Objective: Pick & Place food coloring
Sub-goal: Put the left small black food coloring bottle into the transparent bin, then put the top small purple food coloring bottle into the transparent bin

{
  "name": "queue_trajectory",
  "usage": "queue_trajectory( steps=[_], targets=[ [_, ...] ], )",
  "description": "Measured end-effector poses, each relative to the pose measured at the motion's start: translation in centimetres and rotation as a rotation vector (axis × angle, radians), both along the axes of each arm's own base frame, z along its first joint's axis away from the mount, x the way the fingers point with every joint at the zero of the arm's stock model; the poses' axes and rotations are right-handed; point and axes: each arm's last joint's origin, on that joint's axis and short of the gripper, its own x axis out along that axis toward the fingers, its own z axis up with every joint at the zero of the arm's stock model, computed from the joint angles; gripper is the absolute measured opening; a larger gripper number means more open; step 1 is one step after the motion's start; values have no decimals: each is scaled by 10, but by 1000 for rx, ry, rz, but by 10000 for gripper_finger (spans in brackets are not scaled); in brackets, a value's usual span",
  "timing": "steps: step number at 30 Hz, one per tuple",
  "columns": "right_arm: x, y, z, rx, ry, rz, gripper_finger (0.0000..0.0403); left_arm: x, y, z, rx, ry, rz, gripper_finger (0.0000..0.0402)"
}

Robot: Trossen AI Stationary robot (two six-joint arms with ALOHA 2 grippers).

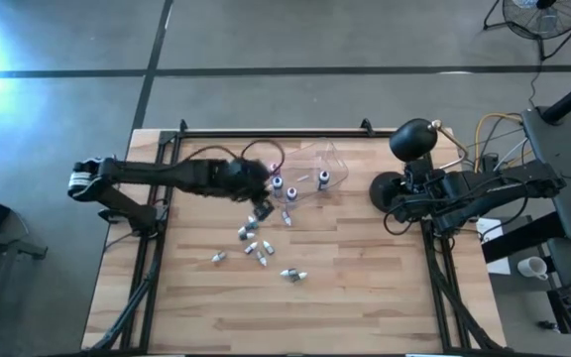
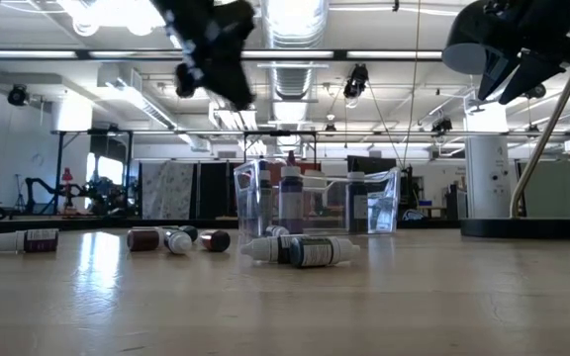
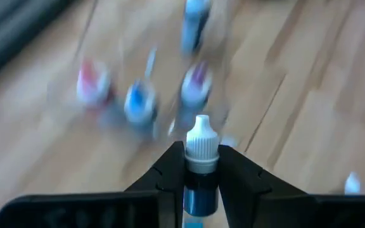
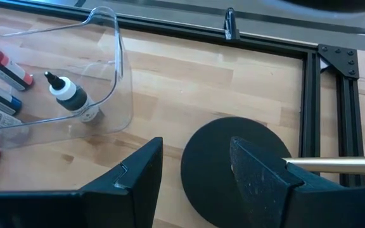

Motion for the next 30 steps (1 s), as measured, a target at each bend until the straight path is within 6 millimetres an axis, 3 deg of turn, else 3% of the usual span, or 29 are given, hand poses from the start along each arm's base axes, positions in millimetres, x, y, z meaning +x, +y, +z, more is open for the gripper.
queue_trajectory(
  steps=[5,9,13,18,20,23,30],
  targets=[
    [0,0,0,0,0,0,176,37,33,9,138,-167,-20,52],
    [0,0,0,0,0,0,176,62,64,5,127,-185,30,61],
    [0,0,0,0,0,0,176,84,82,-1,44,-156,-11,99],
    [0,0,0,0,0,0,176,99,89,3,22,-63,-39,167],
    [0,0,0,0,-1,0,176,96,88,11,32,-1,-72,188],
    [0,0,0,0,-1,0,176,82,72,22,52,142,-206,205],
    [0,0,0,0,-1,0,176,28,-2,31,17,350,-462,208]
  ],
)
